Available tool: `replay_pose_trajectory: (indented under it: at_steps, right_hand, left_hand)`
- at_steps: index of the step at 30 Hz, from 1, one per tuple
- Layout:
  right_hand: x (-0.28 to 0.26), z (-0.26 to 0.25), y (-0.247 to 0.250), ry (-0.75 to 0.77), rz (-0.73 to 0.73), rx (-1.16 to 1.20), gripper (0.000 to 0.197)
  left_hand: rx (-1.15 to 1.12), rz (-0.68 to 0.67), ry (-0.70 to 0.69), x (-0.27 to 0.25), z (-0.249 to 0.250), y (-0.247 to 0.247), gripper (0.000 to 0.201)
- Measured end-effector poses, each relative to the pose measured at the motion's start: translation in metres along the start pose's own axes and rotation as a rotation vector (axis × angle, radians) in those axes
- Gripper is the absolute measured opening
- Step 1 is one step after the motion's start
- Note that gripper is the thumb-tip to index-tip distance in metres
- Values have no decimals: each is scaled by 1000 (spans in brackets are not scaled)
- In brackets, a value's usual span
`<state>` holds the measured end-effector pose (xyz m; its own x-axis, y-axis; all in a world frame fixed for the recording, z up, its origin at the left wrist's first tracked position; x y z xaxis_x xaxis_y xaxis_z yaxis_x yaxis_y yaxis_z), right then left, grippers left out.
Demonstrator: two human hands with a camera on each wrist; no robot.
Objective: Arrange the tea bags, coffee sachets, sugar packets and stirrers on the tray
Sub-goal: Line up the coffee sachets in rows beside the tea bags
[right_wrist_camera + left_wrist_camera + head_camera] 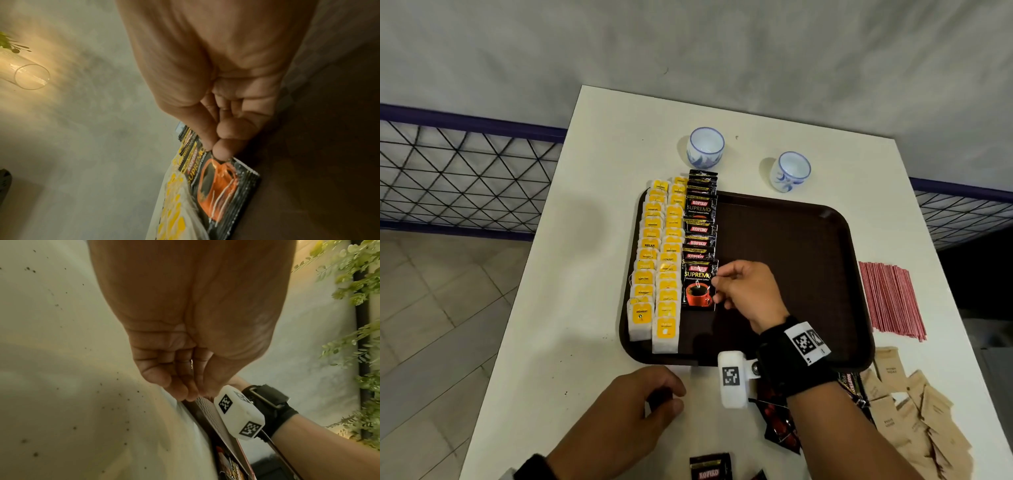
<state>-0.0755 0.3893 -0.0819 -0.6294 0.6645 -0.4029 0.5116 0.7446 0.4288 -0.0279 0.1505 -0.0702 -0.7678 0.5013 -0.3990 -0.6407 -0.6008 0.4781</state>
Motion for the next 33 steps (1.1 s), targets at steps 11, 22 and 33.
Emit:
replay_pose_trajectory:
  at_steps: [11,22,33]
  right_hand:
    - [-38,18,65,-1,129,-3,8]
    - [-122,93,180,90,238,-396,11]
    - [-130,121,194,243,313,-662,61]
  left_hand:
    - [221,-138,-181,-16,13,-16,25]
    - [601,-145,-419,-54,12,-82,62]
    - [496,-83,-345,-40,25,-88,43]
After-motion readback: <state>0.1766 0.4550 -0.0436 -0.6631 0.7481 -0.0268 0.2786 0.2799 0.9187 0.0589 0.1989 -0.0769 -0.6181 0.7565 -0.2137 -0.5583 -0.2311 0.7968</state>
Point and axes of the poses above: each hand's wrist, its own x-axis towards the middle knuckle, its own y-axis out of the back of the hand, z = x × y, the point moved 5 cm from there along x, towards the middle knuckle, and after that the axes turned 14 degrees about z, right-handed, at the moved point
